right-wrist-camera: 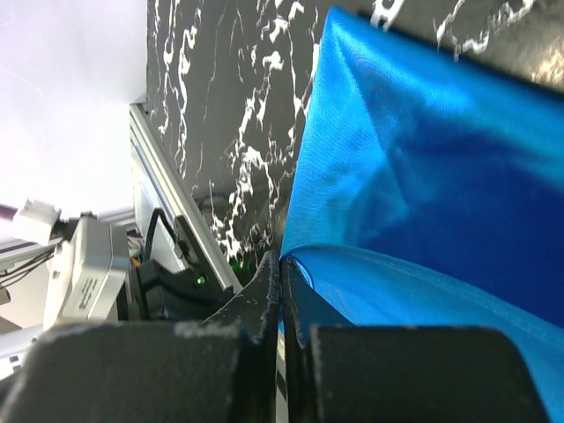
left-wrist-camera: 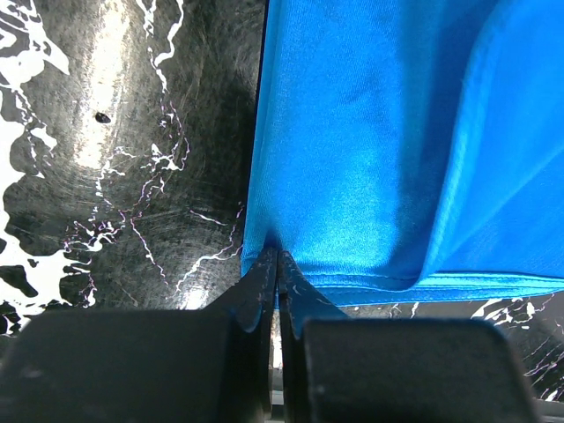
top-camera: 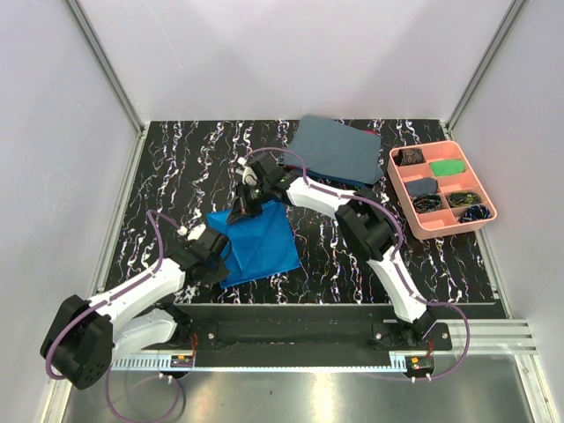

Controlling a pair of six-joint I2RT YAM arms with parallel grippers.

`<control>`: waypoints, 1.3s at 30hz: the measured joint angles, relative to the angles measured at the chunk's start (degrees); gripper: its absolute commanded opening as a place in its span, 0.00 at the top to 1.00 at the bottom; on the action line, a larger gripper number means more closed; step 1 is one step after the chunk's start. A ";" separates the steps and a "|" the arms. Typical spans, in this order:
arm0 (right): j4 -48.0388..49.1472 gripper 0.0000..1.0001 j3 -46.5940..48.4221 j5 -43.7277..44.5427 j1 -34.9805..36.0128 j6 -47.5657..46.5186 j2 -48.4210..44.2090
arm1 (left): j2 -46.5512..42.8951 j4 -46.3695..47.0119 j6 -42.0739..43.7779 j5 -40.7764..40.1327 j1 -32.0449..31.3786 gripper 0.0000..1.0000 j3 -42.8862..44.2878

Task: Fold the napkin into a case and place the utensils inside
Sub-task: Fold the top corner of the square-folded napkin at the center of the board.

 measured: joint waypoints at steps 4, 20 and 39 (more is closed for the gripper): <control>-0.09 1.00 3.37 -0.07 0.00 0.11 2.38 | -0.02 0.02 0.00 0.17 0.00 1.00 0.00; -0.22 1.00 11.93 0.00 0.00 1.62 9.25 | -6.36 -4.22 0.83 0.85 -0.04 0.78 3.58; 1.55 0.99 13.49 0.44 0.00 8.26 11.61 | -7.21 -11.52 10.45 0.04 18.23 0.80 13.92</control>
